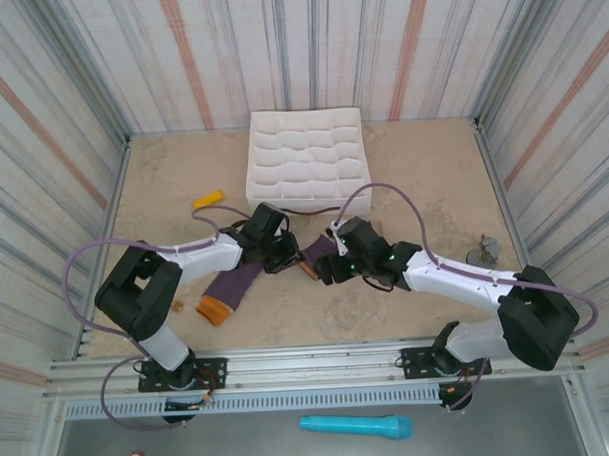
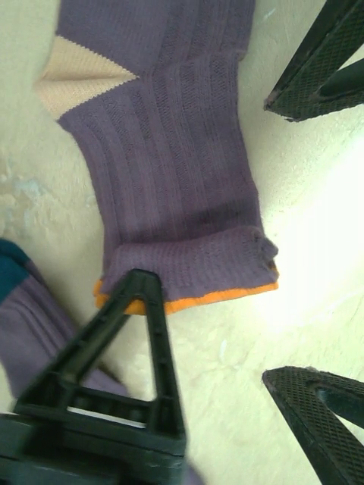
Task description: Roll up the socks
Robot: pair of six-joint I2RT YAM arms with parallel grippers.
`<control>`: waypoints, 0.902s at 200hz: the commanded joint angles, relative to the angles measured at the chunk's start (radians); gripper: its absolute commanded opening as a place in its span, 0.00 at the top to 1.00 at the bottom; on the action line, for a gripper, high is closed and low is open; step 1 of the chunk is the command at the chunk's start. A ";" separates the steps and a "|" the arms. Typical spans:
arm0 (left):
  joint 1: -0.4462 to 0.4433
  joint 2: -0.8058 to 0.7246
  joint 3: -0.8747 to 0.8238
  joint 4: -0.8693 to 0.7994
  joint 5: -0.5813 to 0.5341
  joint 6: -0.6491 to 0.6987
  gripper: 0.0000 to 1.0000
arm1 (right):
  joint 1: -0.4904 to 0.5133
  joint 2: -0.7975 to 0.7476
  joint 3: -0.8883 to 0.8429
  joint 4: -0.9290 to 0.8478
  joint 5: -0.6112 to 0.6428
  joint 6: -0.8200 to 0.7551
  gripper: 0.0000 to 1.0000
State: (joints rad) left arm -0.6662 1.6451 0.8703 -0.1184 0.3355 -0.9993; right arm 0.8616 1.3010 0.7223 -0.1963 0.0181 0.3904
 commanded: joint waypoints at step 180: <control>0.020 0.022 -0.011 -0.075 0.089 0.037 1.00 | 0.438 0.487 0.140 0.071 0.779 -0.393 0.47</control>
State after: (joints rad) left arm -0.6537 1.6634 0.8635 -0.1604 0.4034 -0.9916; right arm 1.2903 1.7370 0.8322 -0.1200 0.7391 0.0139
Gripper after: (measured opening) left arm 0.100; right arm 0.590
